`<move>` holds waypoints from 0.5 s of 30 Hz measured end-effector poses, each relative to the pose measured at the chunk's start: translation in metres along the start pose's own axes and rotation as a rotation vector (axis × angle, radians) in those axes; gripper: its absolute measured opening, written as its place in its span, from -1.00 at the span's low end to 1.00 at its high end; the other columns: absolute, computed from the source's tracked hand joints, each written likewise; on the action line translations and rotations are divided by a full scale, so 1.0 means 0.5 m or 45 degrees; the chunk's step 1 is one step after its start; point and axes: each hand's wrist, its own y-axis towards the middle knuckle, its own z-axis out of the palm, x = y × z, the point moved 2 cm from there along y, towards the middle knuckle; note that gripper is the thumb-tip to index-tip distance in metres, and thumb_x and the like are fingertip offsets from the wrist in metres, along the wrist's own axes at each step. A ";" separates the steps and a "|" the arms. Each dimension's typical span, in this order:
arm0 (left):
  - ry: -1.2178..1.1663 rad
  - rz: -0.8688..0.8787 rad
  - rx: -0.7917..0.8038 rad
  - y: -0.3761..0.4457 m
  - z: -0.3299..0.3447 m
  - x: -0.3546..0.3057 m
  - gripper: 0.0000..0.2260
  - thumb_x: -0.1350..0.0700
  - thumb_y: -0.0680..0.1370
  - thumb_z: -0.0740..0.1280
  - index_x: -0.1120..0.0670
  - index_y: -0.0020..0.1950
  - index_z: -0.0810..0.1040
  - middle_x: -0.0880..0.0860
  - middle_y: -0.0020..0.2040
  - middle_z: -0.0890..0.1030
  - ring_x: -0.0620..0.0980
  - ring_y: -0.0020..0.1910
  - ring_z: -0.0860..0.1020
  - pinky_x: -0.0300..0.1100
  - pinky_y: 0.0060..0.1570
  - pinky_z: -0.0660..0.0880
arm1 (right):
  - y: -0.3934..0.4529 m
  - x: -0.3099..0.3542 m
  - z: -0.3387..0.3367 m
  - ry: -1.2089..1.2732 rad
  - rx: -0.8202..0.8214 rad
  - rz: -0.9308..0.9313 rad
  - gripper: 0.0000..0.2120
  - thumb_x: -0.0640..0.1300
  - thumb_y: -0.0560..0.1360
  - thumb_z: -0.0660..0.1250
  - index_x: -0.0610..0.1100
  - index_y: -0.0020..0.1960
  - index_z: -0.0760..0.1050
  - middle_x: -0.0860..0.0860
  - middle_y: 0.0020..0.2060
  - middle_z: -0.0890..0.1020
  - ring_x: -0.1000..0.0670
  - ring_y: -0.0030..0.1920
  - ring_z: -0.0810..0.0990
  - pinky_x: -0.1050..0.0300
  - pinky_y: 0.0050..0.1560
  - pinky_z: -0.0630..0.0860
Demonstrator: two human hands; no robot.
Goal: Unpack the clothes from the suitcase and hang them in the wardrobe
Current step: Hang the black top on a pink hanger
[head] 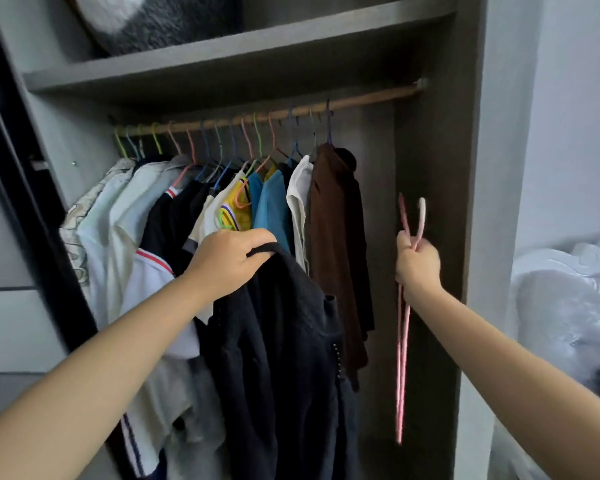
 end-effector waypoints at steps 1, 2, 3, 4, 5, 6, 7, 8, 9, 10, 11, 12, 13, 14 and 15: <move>0.133 0.053 -0.023 -0.020 -0.013 -0.016 -0.75 -0.07 0.38 0.06 -0.04 -0.03 0.41 0.07 -0.33 0.64 -0.03 -0.31 0.52 -0.16 -0.29 0.40 | -0.012 0.000 -0.001 -0.041 0.112 -0.007 -0.84 -0.09 0.59 0.12 -0.05 -0.13 0.42 0.01 -0.40 0.40 0.12 -0.50 0.38 0.28 -0.51 0.32; 0.270 0.105 -0.031 -0.039 -0.026 -0.032 -0.79 -0.02 0.38 0.10 0.00 -0.04 0.36 0.07 -0.42 0.60 0.01 -0.42 0.53 -0.20 -0.41 0.39 | -0.025 -0.002 -0.002 -0.081 0.221 -0.051 -0.81 -0.12 0.59 0.12 -0.04 -0.14 0.45 0.03 -0.42 0.39 0.18 -0.57 0.36 0.34 -0.58 0.29; 0.381 0.117 -0.016 -0.061 -0.039 -0.052 -0.82 0.02 0.37 0.12 0.03 -0.06 0.34 0.05 -0.50 0.55 0.05 -0.51 0.52 -0.24 -0.49 0.34 | -0.043 0.001 -0.006 -0.124 0.330 -0.117 -0.81 -0.14 0.59 0.12 -0.06 -0.10 0.48 0.05 -0.43 0.39 0.19 -0.63 0.37 0.40 -0.63 0.25; 0.465 0.134 0.002 -0.080 -0.048 -0.071 -0.84 0.05 0.36 0.13 0.04 -0.09 0.33 0.03 -0.55 0.52 0.02 -0.58 0.50 -0.27 -0.53 0.28 | -0.059 0.009 -0.013 -0.153 0.417 -0.185 -0.83 -0.16 0.58 0.13 -0.08 -0.06 0.50 0.06 -0.44 0.39 0.22 -0.65 0.36 0.44 -0.64 0.22; 0.524 0.144 0.032 -0.105 -0.058 -0.096 -0.85 0.05 0.36 0.13 0.03 -0.11 0.33 0.01 -0.57 0.50 0.01 -0.61 0.48 -0.28 -0.54 0.28 | -0.083 0.021 -0.026 -0.146 0.492 -0.232 -0.83 -0.18 0.58 0.14 -0.09 -0.05 0.52 0.06 -0.45 0.39 0.22 -0.66 0.35 0.45 -0.64 0.21; 0.561 0.165 0.058 -0.123 -0.062 -0.112 -0.86 0.06 0.36 0.13 0.02 -0.11 0.33 0.00 -0.57 0.50 0.00 -0.61 0.48 -0.25 -0.57 0.31 | -0.101 0.036 -0.039 -0.100 0.558 -0.249 -0.82 -0.20 0.58 0.14 -0.10 -0.06 0.53 0.05 -0.48 0.38 0.20 -0.67 0.33 0.44 -0.63 0.19; 0.577 0.163 0.073 -0.148 -0.073 -0.134 -0.87 0.05 0.37 0.12 0.03 -0.11 0.32 -0.01 -0.56 0.51 0.00 -0.60 0.49 -0.29 -0.60 0.32 | -0.126 0.048 -0.055 -0.027 0.658 -0.251 -0.80 -0.22 0.58 0.13 -0.12 -0.09 0.53 0.05 -0.51 0.37 0.19 -0.67 0.29 0.41 -0.63 0.16; 0.587 0.160 0.078 -0.163 -0.080 -0.148 -0.88 0.05 0.38 0.12 0.03 -0.12 0.32 -0.01 -0.56 0.51 0.00 -0.60 0.49 -0.30 -0.60 0.35 | -0.144 0.062 -0.069 0.048 0.777 -0.270 -0.78 -0.25 0.59 0.12 -0.14 -0.11 0.52 0.05 -0.56 0.35 0.20 -0.66 0.25 0.39 -0.63 0.13; 0.607 0.149 0.084 -0.184 -0.091 -0.170 -0.88 0.05 0.38 0.12 0.04 -0.13 0.31 0.00 -0.58 0.50 0.00 -0.61 0.48 -0.28 -0.61 0.37 | -0.167 0.074 -0.085 0.106 0.931 -0.295 -0.78 -0.27 0.59 0.10 -0.16 -0.10 0.51 0.06 -0.60 0.34 0.20 -0.66 0.22 0.36 -0.63 0.11; 0.642 0.163 0.070 -0.204 -0.103 -0.191 -0.89 0.06 0.38 0.12 0.05 -0.14 0.30 0.00 -0.60 0.47 0.00 -0.63 0.45 -0.28 -0.62 0.35 | -0.190 0.089 -0.100 0.135 1.078 -0.331 -0.77 -0.30 0.58 0.09 -0.19 -0.09 0.50 0.08 -0.63 0.33 0.18 -0.65 0.20 0.36 -0.62 0.08; 0.685 0.180 0.070 -0.216 -0.109 -0.200 -0.90 0.06 0.37 0.12 0.04 -0.15 0.29 0.01 -0.62 0.45 0.00 -0.65 0.43 -0.30 -0.63 0.33 | -0.200 0.101 -0.107 0.138 1.206 -0.380 -0.77 -0.32 0.58 0.08 -0.20 -0.08 0.50 0.09 -0.65 0.33 0.17 -0.65 0.19 0.37 -0.61 0.07; 0.735 0.188 0.077 -0.233 -0.124 -0.219 -0.90 0.07 0.36 0.12 0.02 -0.16 0.28 0.02 -0.63 0.43 0.00 -0.67 0.41 -0.31 -0.64 0.32 | -0.215 0.111 -0.114 0.123 1.321 -0.403 -0.77 -0.33 0.57 0.09 -0.20 -0.08 0.51 0.07 -0.65 0.33 0.17 -0.65 0.19 0.39 -0.61 0.07; 0.778 0.196 0.082 -0.242 -0.137 -0.230 -0.90 0.08 0.34 0.12 0.01 -0.16 0.28 0.02 -0.63 0.43 0.00 -0.67 0.40 -0.32 -0.63 0.33 | -0.220 0.118 -0.117 0.090 1.396 -0.416 -0.77 -0.34 0.56 0.10 -0.19 -0.10 0.52 0.06 -0.64 0.34 0.17 -0.65 0.18 0.41 -0.61 0.07; 0.811 0.194 0.082 -0.253 -0.153 -0.240 -0.89 0.09 0.33 0.12 0.01 -0.16 0.28 0.01 -0.62 0.46 0.00 -0.66 0.42 -0.33 -0.61 0.34 | -0.224 0.124 -0.118 0.041 1.458 -0.411 -0.77 -0.34 0.55 0.12 -0.19 -0.12 0.53 0.04 -0.64 0.34 0.16 -0.65 0.17 0.42 -0.62 0.07; 0.845 0.196 0.070 -0.264 -0.170 -0.249 -0.88 0.09 0.32 0.12 0.01 -0.16 0.29 0.01 -0.60 0.48 -0.01 -0.65 0.43 -0.34 -0.59 0.34 | -0.225 0.127 -0.120 -0.012 1.521 -0.401 -0.77 -0.34 0.54 0.14 -0.18 -0.15 0.55 0.03 -0.64 0.35 0.16 -0.66 0.17 0.42 -0.63 0.07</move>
